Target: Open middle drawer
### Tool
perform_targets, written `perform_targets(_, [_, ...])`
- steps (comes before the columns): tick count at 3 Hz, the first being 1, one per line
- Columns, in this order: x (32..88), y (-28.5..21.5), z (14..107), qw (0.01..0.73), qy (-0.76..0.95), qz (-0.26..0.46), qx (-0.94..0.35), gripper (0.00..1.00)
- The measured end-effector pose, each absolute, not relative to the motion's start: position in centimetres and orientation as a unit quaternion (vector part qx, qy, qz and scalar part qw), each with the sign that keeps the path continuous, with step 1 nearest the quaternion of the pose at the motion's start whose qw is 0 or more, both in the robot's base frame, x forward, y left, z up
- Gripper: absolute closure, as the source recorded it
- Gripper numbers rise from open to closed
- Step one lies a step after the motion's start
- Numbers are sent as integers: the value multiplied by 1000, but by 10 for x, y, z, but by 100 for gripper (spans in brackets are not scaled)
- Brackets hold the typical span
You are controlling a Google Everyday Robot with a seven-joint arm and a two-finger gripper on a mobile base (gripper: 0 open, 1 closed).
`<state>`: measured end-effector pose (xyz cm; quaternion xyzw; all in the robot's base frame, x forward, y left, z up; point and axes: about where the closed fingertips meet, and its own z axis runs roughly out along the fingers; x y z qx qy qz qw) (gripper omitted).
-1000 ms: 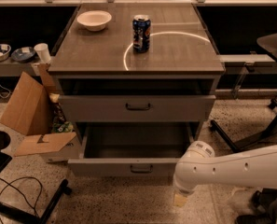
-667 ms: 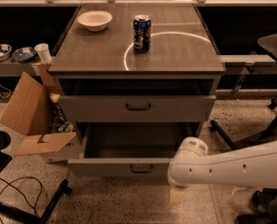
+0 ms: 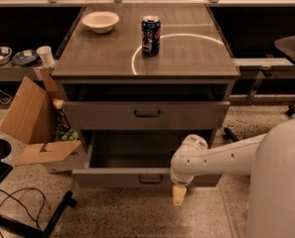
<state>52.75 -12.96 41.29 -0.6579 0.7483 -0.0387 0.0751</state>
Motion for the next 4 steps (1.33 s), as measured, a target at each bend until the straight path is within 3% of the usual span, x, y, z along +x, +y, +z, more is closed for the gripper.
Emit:
perform_targets(1, [527, -130, 413, 75, 748, -39, -658, 0])
perform_targets(2, [527, -128, 411, 76, 748, -36, -659, 16])
perform_targets(3, [527, -128, 411, 76, 748, -36, -659, 38])
perform_targets(4, [515, -131, 412, 73, 748, -36, -658, 69])
